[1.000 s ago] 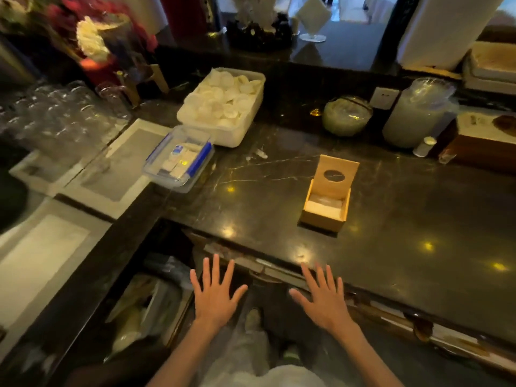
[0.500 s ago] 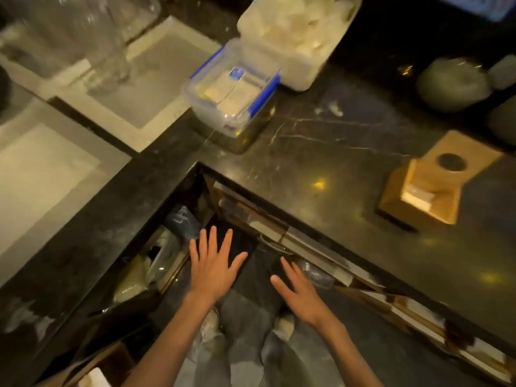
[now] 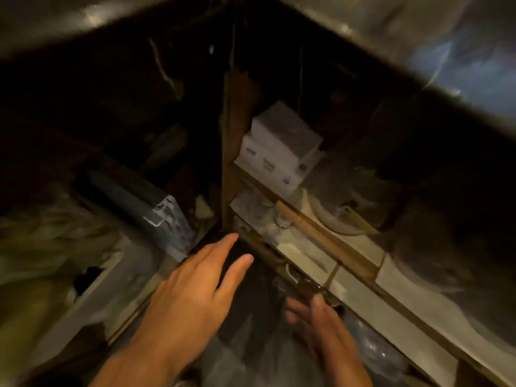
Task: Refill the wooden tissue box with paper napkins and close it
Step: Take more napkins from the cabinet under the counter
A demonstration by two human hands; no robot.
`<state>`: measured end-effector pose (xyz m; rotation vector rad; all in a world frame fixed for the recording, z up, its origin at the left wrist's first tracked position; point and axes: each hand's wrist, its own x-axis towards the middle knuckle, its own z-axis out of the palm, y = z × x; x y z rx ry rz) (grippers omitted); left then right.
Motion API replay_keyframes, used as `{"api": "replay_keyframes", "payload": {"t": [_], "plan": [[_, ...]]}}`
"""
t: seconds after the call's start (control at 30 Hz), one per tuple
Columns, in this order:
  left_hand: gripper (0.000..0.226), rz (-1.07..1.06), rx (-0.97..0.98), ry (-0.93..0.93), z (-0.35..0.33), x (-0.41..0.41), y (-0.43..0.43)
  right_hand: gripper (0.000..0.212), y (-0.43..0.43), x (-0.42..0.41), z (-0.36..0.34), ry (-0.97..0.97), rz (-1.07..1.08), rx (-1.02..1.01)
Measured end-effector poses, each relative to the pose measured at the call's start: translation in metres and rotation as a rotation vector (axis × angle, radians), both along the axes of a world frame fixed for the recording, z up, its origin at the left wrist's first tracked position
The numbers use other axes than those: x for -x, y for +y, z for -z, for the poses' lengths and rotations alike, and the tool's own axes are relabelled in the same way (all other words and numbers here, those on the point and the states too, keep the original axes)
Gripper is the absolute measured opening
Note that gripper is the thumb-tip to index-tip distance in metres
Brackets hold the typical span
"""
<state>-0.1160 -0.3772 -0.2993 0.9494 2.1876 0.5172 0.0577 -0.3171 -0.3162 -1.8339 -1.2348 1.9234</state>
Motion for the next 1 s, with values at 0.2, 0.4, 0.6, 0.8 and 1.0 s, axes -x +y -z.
{"api": "replay_keyframes", "payload": {"t": [0.2,0.4,0.6,0.8,1.0], "plan": [[0.037,-0.314,-0.281,-0.154,0.028,0.014,0.053,0.067,0.027,0.028,-0.007,0.089,-0.023,-0.095],[0.079,-0.591,-0.408,-0.537,0.02,0.037,0.13,0.046,0.089,0.099,-0.027,0.006,-0.005,-0.424],[0.075,-0.671,-0.326,-0.904,0.01,0.032,0.166,0.028,0.177,0.106,0.019,-0.087,-0.153,-0.323],[0.079,-0.678,-0.365,-0.959,0.019,0.027,0.169,0.02,0.176,0.068,0.028,0.115,-0.31,-0.261],[0.03,-0.833,-0.423,-1.103,0.022,0.035,0.127,0.046,0.127,0.092,-0.001,0.013,-0.269,-0.331]]}}
